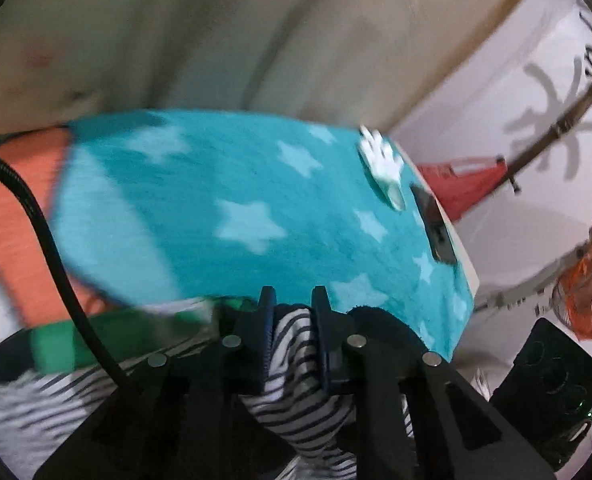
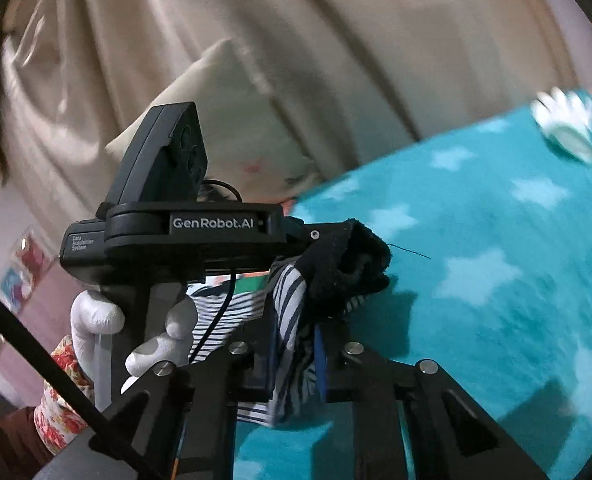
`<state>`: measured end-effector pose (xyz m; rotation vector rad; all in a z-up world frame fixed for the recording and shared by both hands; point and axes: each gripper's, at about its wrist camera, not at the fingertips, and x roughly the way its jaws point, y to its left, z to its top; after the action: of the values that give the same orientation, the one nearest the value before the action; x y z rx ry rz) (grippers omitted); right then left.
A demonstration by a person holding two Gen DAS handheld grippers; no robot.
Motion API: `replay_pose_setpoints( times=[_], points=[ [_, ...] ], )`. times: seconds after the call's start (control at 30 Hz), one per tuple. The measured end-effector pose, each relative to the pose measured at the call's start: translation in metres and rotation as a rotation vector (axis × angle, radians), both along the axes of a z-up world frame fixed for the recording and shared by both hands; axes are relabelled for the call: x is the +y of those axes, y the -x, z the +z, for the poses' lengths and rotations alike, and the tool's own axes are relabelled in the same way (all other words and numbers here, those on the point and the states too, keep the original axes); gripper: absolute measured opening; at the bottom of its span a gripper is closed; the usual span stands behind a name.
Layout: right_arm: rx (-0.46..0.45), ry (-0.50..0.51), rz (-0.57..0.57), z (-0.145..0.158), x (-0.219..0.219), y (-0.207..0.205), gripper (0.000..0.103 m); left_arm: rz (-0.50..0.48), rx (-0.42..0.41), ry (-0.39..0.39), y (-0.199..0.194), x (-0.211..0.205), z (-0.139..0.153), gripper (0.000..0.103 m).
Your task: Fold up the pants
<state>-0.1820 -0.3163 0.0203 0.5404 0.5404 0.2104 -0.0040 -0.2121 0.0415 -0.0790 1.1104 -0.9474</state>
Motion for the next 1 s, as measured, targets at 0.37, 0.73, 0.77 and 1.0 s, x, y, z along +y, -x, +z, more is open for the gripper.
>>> replay_pose_setpoints(
  times=[0.37,0.73,0.77,1.0],
  points=[
    [0.076,0.206,0.303,-0.006,0.117,-0.062,0.042,0.453,-0.18,-0.042,0.021,0.187,0.025,0.061],
    [0.036,0.249,0.18,0.038,0.099,-0.064,0.029,0.709,-0.185,0.003,0.033,0.287,0.013,0.063],
    [0.07,0.232,0.187,0.028,0.101,-0.078,0.029,0.731,-0.181,0.003,0.034,0.296,0.013,0.063],
    [0.218,0.259,0.161,-0.018,0.124,-0.112,0.031,0.851,-0.123,0.012,0.03,0.353,0.003,0.064]
  ],
)
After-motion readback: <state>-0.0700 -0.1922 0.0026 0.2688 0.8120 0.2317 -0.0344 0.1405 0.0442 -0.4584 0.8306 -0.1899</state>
